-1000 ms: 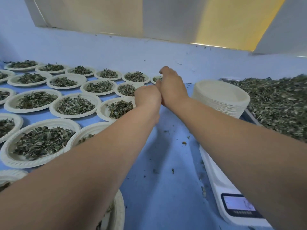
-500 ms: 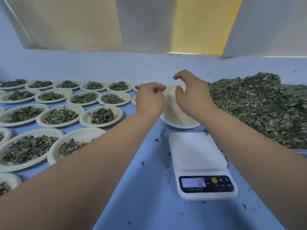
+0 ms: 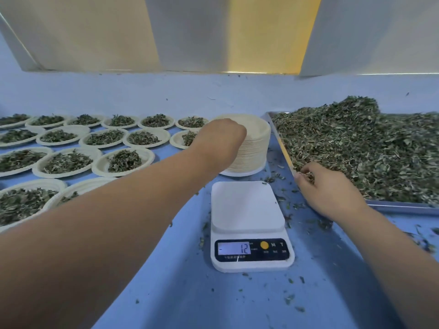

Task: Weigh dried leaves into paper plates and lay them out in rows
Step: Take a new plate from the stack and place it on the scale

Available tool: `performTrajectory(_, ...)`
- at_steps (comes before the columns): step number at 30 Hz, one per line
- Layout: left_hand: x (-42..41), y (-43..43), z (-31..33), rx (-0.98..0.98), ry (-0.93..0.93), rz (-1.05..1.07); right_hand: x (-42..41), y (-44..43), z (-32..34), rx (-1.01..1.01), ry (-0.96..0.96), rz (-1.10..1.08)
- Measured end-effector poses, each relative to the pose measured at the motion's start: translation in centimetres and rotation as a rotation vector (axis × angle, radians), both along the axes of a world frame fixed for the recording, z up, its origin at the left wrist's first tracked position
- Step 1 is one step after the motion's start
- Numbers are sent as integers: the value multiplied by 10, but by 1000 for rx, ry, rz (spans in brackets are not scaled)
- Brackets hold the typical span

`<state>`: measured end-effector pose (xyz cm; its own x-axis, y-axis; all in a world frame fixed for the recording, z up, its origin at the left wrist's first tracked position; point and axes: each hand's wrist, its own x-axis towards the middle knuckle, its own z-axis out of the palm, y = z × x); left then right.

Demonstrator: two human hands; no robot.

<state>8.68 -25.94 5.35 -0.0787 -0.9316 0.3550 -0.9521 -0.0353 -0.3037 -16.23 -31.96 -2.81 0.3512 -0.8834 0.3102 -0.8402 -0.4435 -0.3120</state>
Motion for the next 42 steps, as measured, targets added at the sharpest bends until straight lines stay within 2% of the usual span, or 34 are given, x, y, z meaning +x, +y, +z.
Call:
performTrajectory(5,-2,-4,9,87,-134,15,1,2,-3,24,113,-53)
performTrajectory(10,-1,-5,13,141,-276,-23,0,5,-5,-31,120,-71)
performTrajectory(21,-4,-6,18,167,-413,-115,2,4,-11,-113,123,-81)
performTrajectory(42,-7,-13,21,185,-409,-146,1,4,-13,-122,112,-58)
